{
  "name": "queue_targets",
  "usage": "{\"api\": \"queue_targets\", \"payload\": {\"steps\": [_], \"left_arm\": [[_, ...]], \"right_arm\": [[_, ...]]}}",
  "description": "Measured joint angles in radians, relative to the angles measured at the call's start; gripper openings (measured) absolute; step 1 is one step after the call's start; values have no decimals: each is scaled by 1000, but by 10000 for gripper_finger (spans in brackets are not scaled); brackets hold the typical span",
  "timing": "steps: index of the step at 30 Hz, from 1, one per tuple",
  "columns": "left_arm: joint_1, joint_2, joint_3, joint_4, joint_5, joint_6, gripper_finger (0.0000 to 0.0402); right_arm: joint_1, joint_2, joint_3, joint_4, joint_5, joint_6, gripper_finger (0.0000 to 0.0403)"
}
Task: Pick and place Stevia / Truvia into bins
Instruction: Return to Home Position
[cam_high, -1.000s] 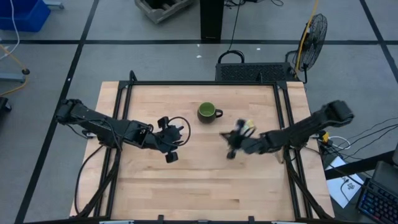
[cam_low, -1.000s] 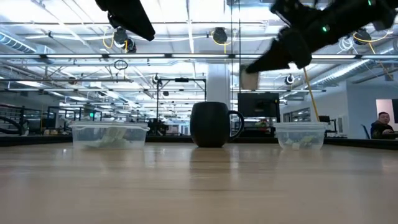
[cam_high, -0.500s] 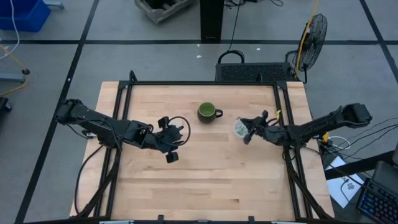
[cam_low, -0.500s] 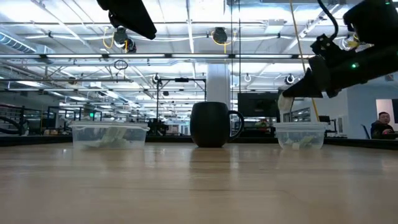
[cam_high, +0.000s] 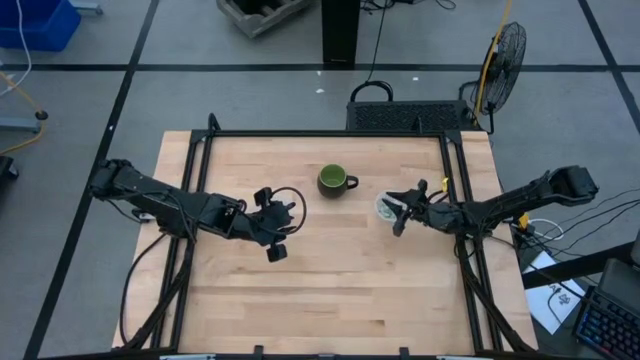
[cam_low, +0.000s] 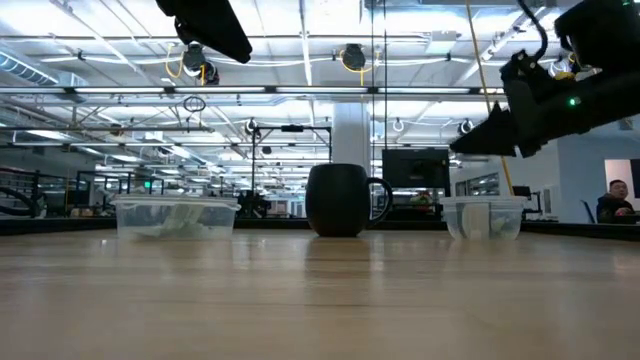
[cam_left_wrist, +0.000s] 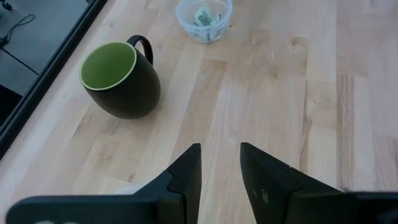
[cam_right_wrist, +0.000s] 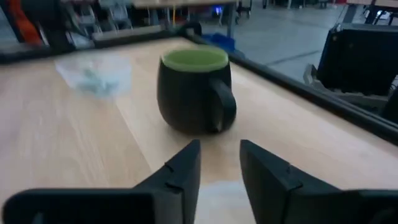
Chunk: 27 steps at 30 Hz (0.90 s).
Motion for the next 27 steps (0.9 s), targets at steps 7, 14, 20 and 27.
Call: {"api": "queue_targets", "payload": {"steps": [7,14,20,27], "left_arm": [[0,0,0,0,29,-30,118],[-41,-143,1,-14,46,-46,118],[-133,-380,1,-49,-19,-14,118],[-234,-604,-82,-93,-176,7,118]], "right_arm": [[54,-75,32,150,-3,-136,123],[171,-213,221,-135,-4,-237,111],[235,-281,482,-577,3,-218,118],[239,-377,476,-620,2,-232,115]]}}
